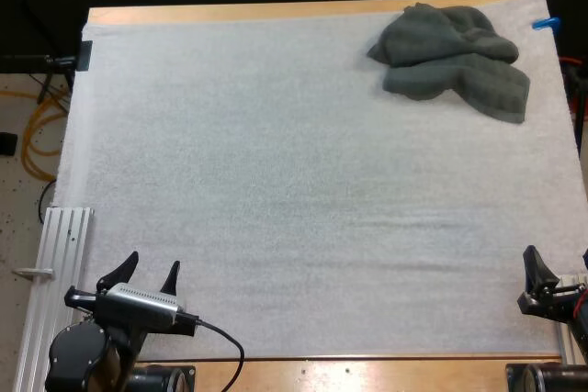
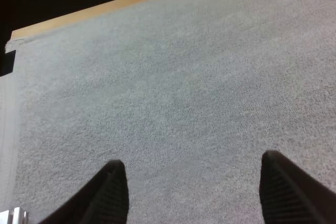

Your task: Pick towel from pile fold and stack

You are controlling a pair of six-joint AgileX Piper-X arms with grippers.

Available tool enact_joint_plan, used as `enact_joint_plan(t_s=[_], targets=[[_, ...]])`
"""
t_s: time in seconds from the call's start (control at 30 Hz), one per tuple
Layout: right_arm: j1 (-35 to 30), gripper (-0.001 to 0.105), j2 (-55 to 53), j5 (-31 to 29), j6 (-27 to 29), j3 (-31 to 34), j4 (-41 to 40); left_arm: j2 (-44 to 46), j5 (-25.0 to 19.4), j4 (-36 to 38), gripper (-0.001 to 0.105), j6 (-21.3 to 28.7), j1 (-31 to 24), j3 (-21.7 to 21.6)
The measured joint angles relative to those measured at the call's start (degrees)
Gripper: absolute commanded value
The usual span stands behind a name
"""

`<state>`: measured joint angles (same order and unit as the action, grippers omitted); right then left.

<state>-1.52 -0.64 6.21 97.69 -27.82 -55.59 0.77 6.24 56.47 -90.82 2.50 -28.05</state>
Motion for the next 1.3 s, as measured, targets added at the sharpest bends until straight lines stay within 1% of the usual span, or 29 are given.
enact_joint_plan(t_s=[0.43, 0.57, 0.67, 0.73, 0.93, 1.03, 1.13, 1.2, 1.3], targets=[[0.0, 0.078, 0.0, 0.0, 0.0, 0.0, 0.0, 0.0, 0.0, 0.0, 0.054, 0.0, 0.0, -0.1], [0.0, 0.078, 0.0, 0.0, 0.0, -1.3, -0.3, 0.0, 0.0, 0.1, 0.054, 0.0, 0.0, -2.4], [0.0, 0.078, 1.5, 0.0, 0.0, -3.9, -0.3, -0.6, 0.3, 0.1, 0.054, 0.0, 0.0, -5.7], [0.0, 0.078, 3.2, 0.0, 0.0, -6.0, -0.3, -2.6, 2.0, -0.1, 0.054, 0.0, 0.0, -8.0], [0.0, 0.078, 9.9, 0.6, 0.7, -12.9, -0.3, -11.7, 13.5, 0.0, 0.054, -0.1, 0.0, -14.6], [0.0, 0.078, 13.5, 3.7, 2.9, -16.7, -0.3, -15.5, 18.2, 0.0, 0.054, -0.1, 0.0, -17.7], [0.0, 0.078, 17.8, 6.8, 3.8, -20.4, -1.2, -19.2, 22.4, 0.0, 0.054, -0.1, 0.2, -20.5], [0.0, 0.078, 20.6, 8.8, 4.4, -22.9, -2.6, -21.0, 24.0, 0.0, 0.054, -0.1, 1.2, -21.8], [0.0, 0.078, 24.8, 9.8, 6.0, -26.1, -4.2, -23.5, 24.5, 0.0, 0.054, -0.1, 3.3, -23.4]])
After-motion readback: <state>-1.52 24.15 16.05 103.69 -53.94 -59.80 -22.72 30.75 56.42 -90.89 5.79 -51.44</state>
